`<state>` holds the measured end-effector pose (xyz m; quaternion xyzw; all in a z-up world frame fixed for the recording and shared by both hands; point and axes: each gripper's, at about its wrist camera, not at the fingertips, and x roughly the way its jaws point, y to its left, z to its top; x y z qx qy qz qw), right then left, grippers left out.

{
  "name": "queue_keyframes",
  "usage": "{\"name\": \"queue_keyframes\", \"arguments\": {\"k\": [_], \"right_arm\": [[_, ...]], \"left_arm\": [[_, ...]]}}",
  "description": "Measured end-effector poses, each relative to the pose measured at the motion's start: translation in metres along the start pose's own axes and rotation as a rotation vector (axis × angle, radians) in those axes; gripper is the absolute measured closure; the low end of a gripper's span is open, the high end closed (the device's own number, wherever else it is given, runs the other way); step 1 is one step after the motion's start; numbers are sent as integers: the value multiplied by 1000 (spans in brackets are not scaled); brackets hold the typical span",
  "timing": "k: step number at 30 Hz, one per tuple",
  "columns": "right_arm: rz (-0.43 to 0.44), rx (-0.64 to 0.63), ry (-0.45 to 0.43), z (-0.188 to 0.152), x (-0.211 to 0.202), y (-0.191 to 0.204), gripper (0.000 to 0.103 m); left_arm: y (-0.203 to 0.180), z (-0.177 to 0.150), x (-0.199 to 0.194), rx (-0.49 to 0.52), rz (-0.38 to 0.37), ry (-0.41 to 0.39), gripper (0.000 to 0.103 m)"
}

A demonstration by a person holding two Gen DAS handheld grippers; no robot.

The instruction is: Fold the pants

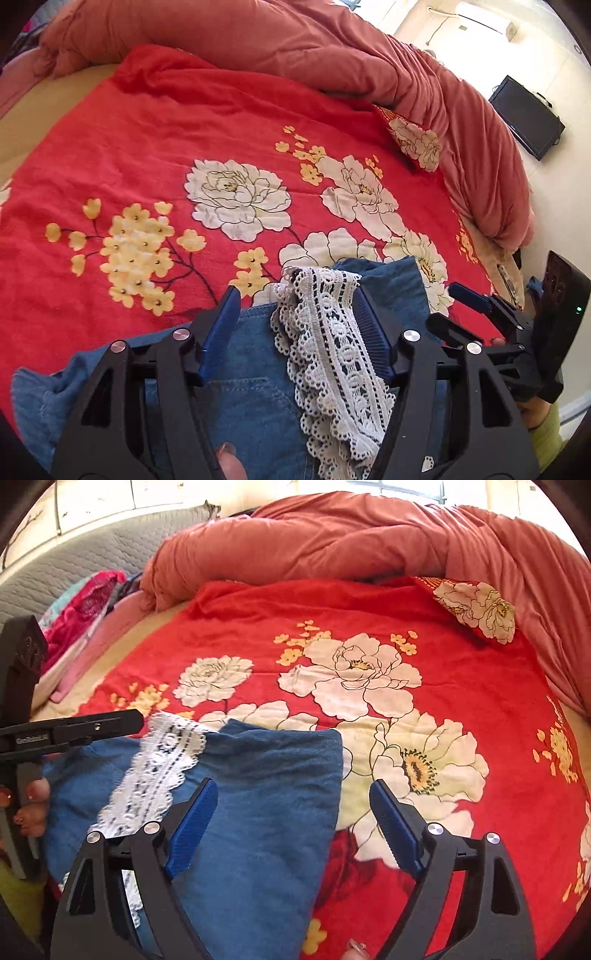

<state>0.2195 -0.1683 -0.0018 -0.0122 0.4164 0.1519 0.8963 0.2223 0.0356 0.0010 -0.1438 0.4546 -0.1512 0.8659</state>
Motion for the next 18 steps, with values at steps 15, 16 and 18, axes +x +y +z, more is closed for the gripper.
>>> {"name": "queue_keyframes", "arguments": {"k": [15, 16, 18], "right_arm": [[49, 6, -96, -20, -69, 9, 13], [54, 5, -96, -21, -71, 10, 13], [57, 3, -100, -25, -75, 10, 13]], "left_arm": [[-35, -37, -49, 44, 40, -68, 19], [-36, -41, -51, 45, 43, -65, 18], [-39, -48, -53, 46, 49, -58, 16]]}}
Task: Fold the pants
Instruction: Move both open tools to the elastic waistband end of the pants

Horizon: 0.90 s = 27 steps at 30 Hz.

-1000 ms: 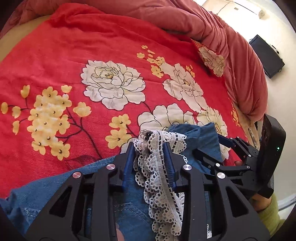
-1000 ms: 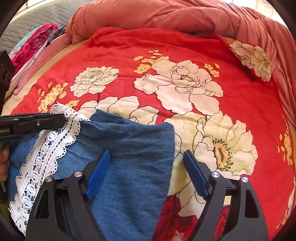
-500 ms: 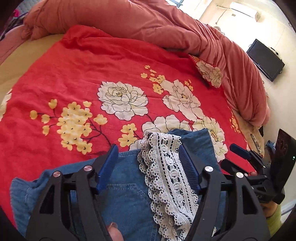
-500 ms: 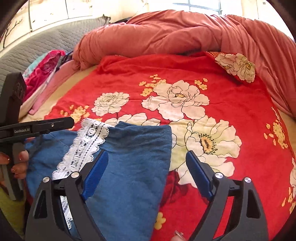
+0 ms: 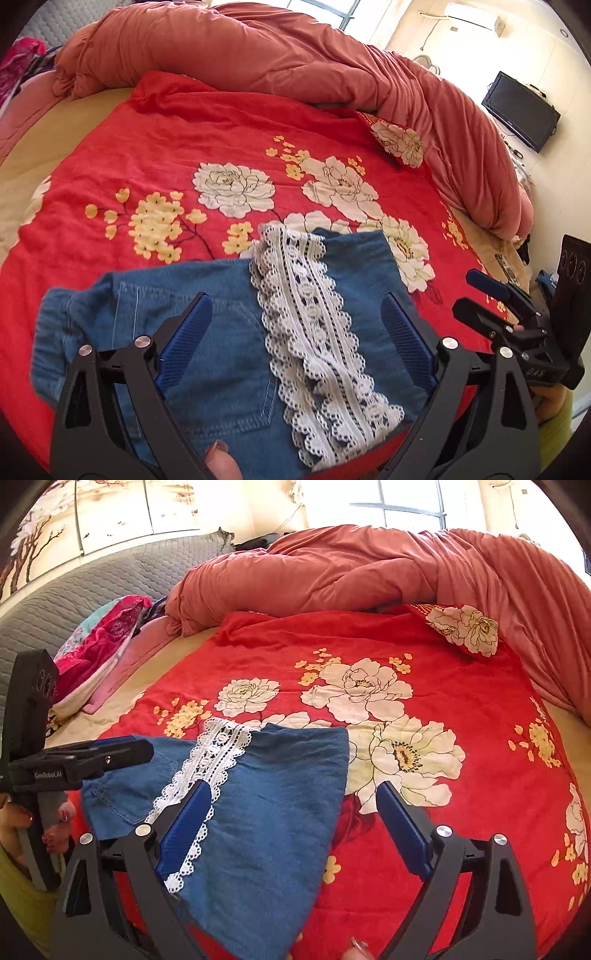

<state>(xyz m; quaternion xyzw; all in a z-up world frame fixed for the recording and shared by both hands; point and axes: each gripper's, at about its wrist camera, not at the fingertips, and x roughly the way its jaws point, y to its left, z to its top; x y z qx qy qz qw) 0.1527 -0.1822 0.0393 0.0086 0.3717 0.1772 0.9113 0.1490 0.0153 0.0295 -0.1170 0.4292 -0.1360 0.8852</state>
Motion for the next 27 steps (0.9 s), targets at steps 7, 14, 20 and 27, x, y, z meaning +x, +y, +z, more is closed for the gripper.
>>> {"name": "queue_keyframes", "arguments": {"k": [7, 14, 20, 27], "right_arm": [[14, -8, -6, -16, -16, 6, 13], [27, -9, 13, -38, -23, 7, 13], [36, -35, 45, -55, -19, 12, 13], [24, -13, 51, -60, -20, 6, 13]], "left_arm": [[-3, -18, -13, -6, 4, 15, 10], [6, -39, -35, -26, 26, 27, 10], [-6, -60, -35, -27, -18, 83, 17], [-26, -83, 10, 33, 75, 195, 78]]}}
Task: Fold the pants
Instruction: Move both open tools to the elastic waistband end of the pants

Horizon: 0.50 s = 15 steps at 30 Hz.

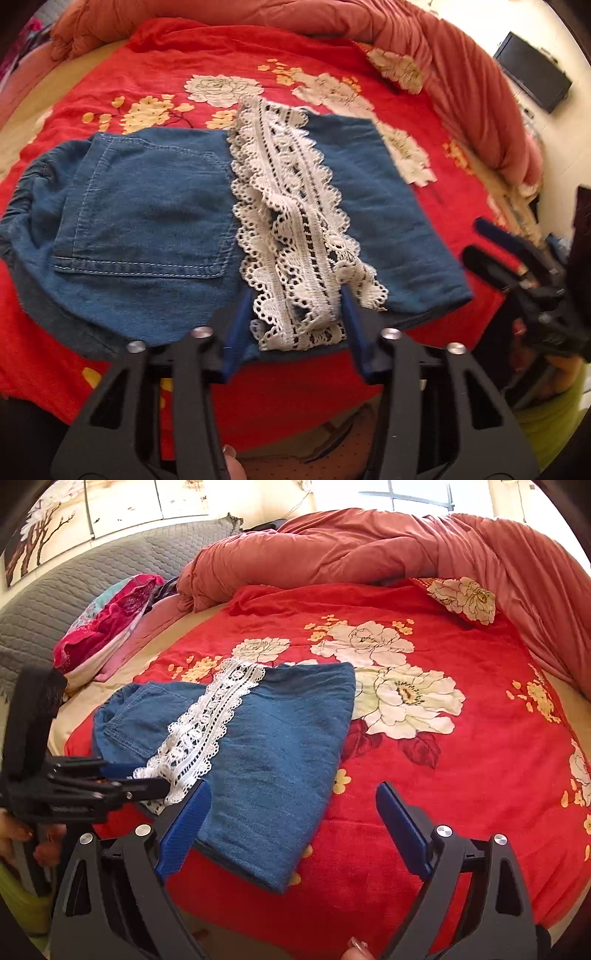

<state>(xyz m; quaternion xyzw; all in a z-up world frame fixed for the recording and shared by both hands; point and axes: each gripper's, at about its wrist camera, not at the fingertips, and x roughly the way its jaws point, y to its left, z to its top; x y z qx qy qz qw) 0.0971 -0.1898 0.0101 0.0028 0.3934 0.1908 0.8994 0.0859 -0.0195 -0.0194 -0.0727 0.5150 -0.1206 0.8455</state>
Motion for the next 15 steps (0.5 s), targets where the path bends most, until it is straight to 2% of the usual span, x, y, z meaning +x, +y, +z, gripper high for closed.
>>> {"name": "queue_keyframes", "arguments": {"k": [4, 8, 9, 10, 12, 15], "right_arm": [[8, 9, -10, 2, -2, 0, 13], [16, -26, 29, 5, 11, 11, 13], [23, -35, 32, 8, 13, 14, 13], [45, -55, 25, 17, 13, 21, 13], [73, -93, 5, 35, 15, 35, 13], [136, -151, 0, 61, 27, 60, 13]], "left_arm": [[4, -8, -11, 6, -6, -13, 82], [9, -15, -12, -2, -29, -33, 77], [11, -17, -20, -13, -47, -40, 68], [13, -19, -29, -17, -51, -59, 64], [21, -23, -48, -21, -10, -103, 47], [48, -31, -70, -88, 28, -138, 34]]}}
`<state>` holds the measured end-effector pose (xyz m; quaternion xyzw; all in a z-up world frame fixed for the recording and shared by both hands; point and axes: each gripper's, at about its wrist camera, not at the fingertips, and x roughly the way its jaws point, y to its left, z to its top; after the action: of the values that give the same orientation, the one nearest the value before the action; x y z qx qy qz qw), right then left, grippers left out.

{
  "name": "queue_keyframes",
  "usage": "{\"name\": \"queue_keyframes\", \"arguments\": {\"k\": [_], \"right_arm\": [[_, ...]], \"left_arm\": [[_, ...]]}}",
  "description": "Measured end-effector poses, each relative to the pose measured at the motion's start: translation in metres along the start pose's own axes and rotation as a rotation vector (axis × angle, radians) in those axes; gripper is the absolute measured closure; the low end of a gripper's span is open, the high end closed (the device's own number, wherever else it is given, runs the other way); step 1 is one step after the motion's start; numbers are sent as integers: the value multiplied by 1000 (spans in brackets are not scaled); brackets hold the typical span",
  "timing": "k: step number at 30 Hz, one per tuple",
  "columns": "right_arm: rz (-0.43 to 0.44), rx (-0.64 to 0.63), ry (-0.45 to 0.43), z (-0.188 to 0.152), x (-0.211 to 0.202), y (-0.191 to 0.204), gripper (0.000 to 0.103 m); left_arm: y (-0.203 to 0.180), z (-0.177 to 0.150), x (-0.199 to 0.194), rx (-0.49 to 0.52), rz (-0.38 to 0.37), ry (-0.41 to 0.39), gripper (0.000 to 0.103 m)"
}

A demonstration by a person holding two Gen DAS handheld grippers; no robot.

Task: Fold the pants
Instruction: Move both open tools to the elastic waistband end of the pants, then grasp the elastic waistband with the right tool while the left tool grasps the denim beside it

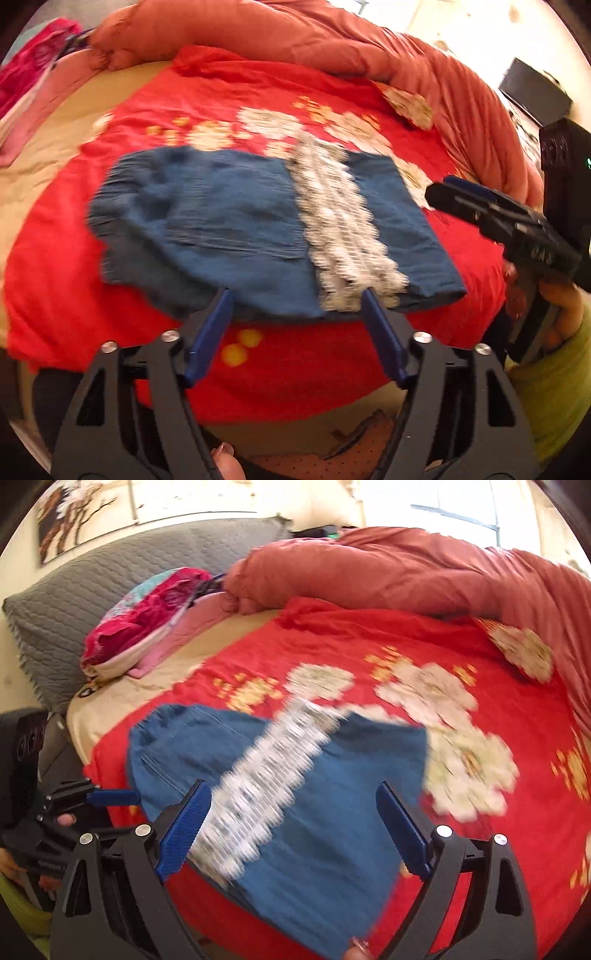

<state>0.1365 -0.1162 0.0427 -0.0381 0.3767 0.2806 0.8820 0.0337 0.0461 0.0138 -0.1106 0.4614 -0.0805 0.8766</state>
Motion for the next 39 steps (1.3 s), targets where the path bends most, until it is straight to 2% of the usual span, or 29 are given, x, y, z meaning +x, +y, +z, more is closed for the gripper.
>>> {"name": "queue_keyframes", "arguments": {"k": [4, 9, 11, 15, 22, 23, 25, 27, 29, 31, 35, 39], "right_arm": [[114, -120, 77, 42, 44, 43, 13], [221, -255, 200, 72, 105, 98, 13], [245, -283, 239, 79, 123, 112, 13], [286, -306, 331, 88, 166, 128, 13], [384, -298, 457, 90, 212, 138, 14], [398, -304, 471, 89, 214, 139, 17], [444, -322, 504, 84, 222, 143, 49], [470, -367, 482, 81, 218, 149, 55], [480, -404, 441, 80, 208, 152, 66], [495, -376, 403, 83, 196, 144, 73], [563, -285, 303, 90, 165, 115, 75], [611, -226, 198, 97, 128, 83, 75]], "left_arm": [[44, -4, -4, -129, 40, -1, 34], [76, -1, 0, -275, -44, -11, 34], [79, 1, 2, -287, -52, -11, 35], [83, 6, 12, -291, -58, 5, 58], [87, 6, 21, -292, -63, 22, 59], [87, 7, 22, -294, -65, 23, 59], [87, 7, 23, -296, -64, 23, 59], [88, 9, 26, -297, -64, 28, 59], [85, 10, 26, -295, -63, 30, 59], [82, 11, 24, -281, -62, 26, 59], [75, 18, 19, -285, -90, 17, 59], [54, 32, 11, -239, -116, -17, 59]]}}
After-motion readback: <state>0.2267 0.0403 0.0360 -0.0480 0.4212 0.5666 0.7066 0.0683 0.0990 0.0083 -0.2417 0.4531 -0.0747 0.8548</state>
